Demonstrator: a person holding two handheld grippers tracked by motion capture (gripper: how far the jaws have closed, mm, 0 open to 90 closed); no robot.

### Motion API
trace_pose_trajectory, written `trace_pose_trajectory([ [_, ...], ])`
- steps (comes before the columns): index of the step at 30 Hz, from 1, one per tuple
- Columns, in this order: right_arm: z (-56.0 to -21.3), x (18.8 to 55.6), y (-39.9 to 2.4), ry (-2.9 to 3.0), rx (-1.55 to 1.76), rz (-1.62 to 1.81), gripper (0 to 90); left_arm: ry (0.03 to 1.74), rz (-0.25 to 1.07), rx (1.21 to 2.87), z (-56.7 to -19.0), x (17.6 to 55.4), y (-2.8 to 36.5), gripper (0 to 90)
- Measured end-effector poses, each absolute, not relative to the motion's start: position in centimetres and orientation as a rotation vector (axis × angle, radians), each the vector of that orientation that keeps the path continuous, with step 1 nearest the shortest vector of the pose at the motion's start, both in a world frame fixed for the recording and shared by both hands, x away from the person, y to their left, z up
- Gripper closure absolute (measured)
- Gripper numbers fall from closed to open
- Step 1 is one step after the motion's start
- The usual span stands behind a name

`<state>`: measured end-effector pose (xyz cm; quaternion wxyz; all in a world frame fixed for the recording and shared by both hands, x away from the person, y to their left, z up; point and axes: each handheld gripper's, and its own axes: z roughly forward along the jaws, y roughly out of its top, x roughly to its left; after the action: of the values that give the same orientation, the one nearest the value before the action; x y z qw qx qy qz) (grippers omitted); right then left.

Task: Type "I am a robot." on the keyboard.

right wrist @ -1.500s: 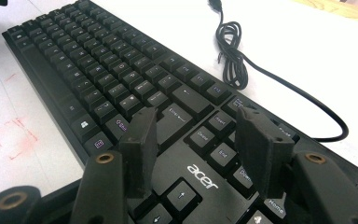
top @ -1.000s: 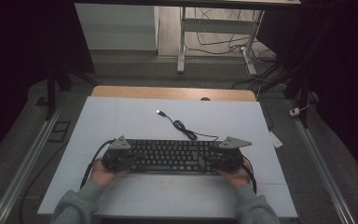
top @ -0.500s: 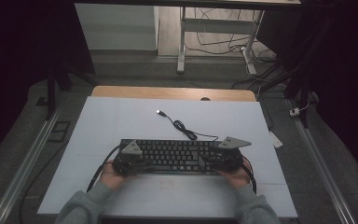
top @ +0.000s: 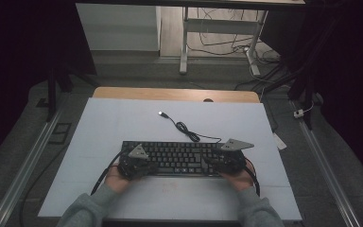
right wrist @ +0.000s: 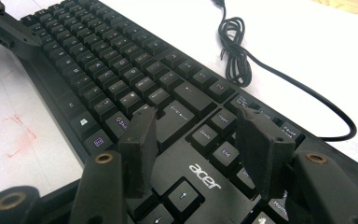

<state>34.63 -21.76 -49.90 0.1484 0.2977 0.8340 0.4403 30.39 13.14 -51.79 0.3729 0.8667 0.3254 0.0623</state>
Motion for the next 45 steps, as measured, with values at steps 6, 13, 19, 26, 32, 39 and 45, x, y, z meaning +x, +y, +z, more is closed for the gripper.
trace_pose_trajectory([
  [6,-49.9,34.6,-21.8,2.398,0.856,1.260,49.0,0.829,0.159,2.237,-52.0,30.4,12.9,89.1],
  [13,-49.9,34.6,-21.8,2.399,0.857,1.265,48.9,0.824,0.162,2.247,-52.2,30.4,12.7,89.1],
  [19,-49.9,34.6,-21.7,2.399,0.853,1.262,48.9,0.817,0.189,2.257,-52.2,30.3,12.5,89.2],
  [26,-49.9,34.6,-21.8,2.396,0.859,1.266,48.9,0.822,0.215,2.191,-51.2,30.1,13.5,89.1],
  [32,-49.8,34.6,-21.9,2.388,0.858,1.282,48.8,0.844,0.209,2.143,-50.4,30.1,15.1,80.9],
  [39,-49.8,34.6,-22.1,2.389,0.868,1.270,48.6,0.947,0.219,2.061,-49.9,30.4,17.0,45.4],
  [45,-49.7,34.6,-22.4,2.381,0.875,1.276,48.5,0.981,0.224,2.041,-49.6,30.5,18.0,36.8],
])
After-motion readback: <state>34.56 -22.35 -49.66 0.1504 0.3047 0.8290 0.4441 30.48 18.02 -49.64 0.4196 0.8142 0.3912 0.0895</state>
